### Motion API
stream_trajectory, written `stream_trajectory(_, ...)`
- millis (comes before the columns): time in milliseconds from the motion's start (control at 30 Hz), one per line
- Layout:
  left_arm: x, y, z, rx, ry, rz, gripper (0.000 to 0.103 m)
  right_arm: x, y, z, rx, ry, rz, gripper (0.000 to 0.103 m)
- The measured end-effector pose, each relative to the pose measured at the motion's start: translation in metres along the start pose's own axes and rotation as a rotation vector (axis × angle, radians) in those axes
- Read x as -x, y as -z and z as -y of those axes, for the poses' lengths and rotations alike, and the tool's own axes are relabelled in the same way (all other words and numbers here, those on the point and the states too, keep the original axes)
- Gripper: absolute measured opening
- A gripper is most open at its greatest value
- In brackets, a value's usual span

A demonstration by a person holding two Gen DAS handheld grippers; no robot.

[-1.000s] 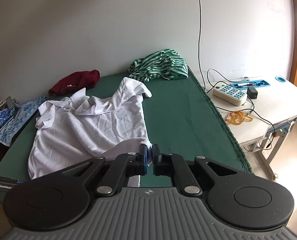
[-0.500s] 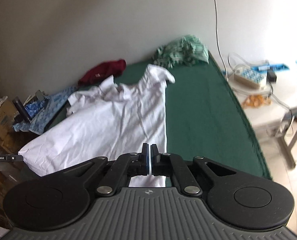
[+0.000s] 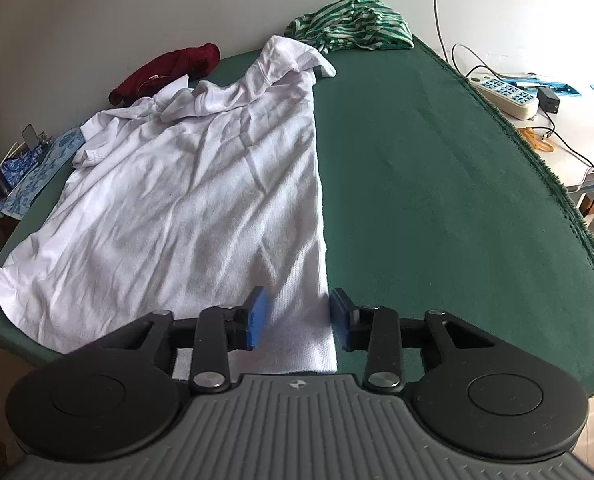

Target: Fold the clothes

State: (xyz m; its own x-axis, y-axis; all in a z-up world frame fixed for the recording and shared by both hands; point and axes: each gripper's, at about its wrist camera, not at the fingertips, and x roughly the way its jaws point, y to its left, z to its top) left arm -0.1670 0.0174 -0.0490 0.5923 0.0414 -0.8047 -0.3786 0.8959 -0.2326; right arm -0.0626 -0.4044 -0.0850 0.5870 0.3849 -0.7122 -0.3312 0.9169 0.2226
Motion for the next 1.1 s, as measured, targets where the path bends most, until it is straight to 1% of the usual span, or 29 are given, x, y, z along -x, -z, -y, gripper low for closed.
stream_trajectory(33, -0.005, -0.001, 0.004, -0.008, -0.008, -0.013, 0.031, -0.001, 0.000, 0.000, -0.001, 0.004, 0.007, 0.004)
stream_trajectory(67, -0.002, -0.003, 0.008, -0.020, -0.007, -0.010, 0.022, -0.001, -0.002, 0.002, -0.020, -0.010, 0.009, 0.003)
stream_trajectory(100, 0.001, -0.004, 0.011, -0.032, -0.006, -0.004, 0.005, 0.003, -0.006, 0.006, -0.059, -0.046, 0.006, 0.003)
stream_trajectory(133, 0.004, -0.006, 0.014, -0.044, -0.004, 0.002, 0.004, 0.012, -0.011, 0.010, -0.099, -0.089, 0.019, 0.003)
stream_trajectory(200, 0.022, -0.006, 0.014, -0.059, 0.011, 0.032, 0.004, 0.040, -0.021, 0.020, -0.170, -0.184, 0.091, 0.002)
stream_trajectory(267, 0.041, -0.004, 0.011, -0.058, 0.040, 0.055, 0.004, 0.071, -0.028, 0.028, -0.179, -0.213, 0.153, 0.001)
stream_trajectory(300, 0.048, -0.001, 0.007, -0.056, 0.053, 0.057, 0.004, 0.085, -0.030, 0.032, -0.175, -0.214, 0.175, 0.001)
stream_trajectory(333, 0.052, 0.002, 0.004, -0.060, 0.052, 0.050, 0.004, 0.092, -0.029, 0.035, -0.169, -0.201, 0.177, 0.001)
stream_trajectory(433, 0.046, 0.014, -0.006, -0.068, -0.009, -0.009, 0.005, 0.094, -0.017, 0.043, -0.163, -0.143, 0.123, 0.001)
stream_trajectory(500, 0.033, 0.022, -0.014, -0.060, -0.067, -0.064, 0.005, 0.078, -0.003, 0.048, -0.191, -0.132, 0.043, 0.002)
stream_trajectory(533, 0.028, 0.025, -0.016, -0.067, -0.093, -0.090, 0.005, 0.068, 0.003, 0.048, -0.193, -0.111, 0.001, 0.002)
stream_trajectory(567, 0.022, 0.028, -0.019, -0.075, -0.118, -0.117, 0.010, 0.060, 0.009, 0.047, -0.180, -0.065, -0.028, 0.008)
stream_trajectory(600, 0.017, 0.032, -0.021, -0.084, -0.143, -0.144, 0.013, 0.054, 0.012, 0.045, -0.165, -0.017, -0.048, 0.009)
stream_trajectory(633, 0.017, 0.034, -0.025, -0.106, -0.171, -0.149, 0.013, 0.053, 0.011, 0.045, -0.152, 0.011, -0.045, 0.012)
stream_trajectory(667, 0.021, 0.034, -0.026, -0.133, -0.204, -0.137, 0.014, 0.057, 0.007, 0.046, -0.148, 0.010, -0.024, 0.015)
stream_trajectory(700, 0.019, 0.030, -0.019, -0.148, -0.204, -0.116, 0.019, 0.060, 0.004, 0.046, -0.144, 0.010, -0.004, 0.015)
stream_trajectory(733, 0.016, 0.027, -0.012, -0.161, -0.199, -0.094, 0.020, 0.064, 0.000, 0.047, -0.141, 0.009, 0.016, 0.016)
stream_trajectory(767, 0.013, 0.023, -0.005, -0.174, -0.193, -0.072, 0.020, 0.067, -0.005, 0.045, -0.128, 0.000, 0.041, 0.020)
stream_trajectory(833, 0.006, 0.015, 0.010, -0.200, -0.182, -0.028, 0.021, 0.063, -0.018, 0.031, -0.077, -0.034, 0.083, 0.023)
stream_trajectory(867, 0.003, 0.011, 0.017, -0.213, -0.177, -0.006, 0.027, 0.055, -0.025, 0.022, -0.056, -0.047, 0.091, 0.023)
stream_trajectory(900, -0.001, 0.007, 0.024, -0.226, -0.171, 0.016, 0.048, 0.044, -0.031, 0.011, -0.042, -0.058, 0.090, 0.023)
stream_trajectory(933, -0.004, 0.003, 0.032, -0.239, -0.166, 0.038, 0.063, 0.033, -0.036, 0.000, -0.029, -0.065, 0.085, 0.023)
stream_trajectory(967, -0.007, -0.001, 0.039, -0.252, -0.160, 0.060, 0.086, 0.022, -0.039, -0.011, -0.014, -0.066, 0.080, 0.023)
stream_trajectory(1000, -0.011, -0.004, 0.046, -0.265, -0.155, 0.082, 0.091, 0.011, -0.042, -0.021, 0.001, -0.057, 0.075, 0.023)
stream_trajectory(1067, -0.017, -0.012, 0.061, -0.290, -0.144, 0.126, 0.085, -0.008, -0.047, -0.039, 0.026, -0.015, 0.065, 0.024)
stream_trajectory(1100, -0.020, -0.016, 0.068, -0.303, -0.138, 0.148, 0.078, -0.015, -0.048, -0.044, 0.026, -0.006, 0.062, 0.025)
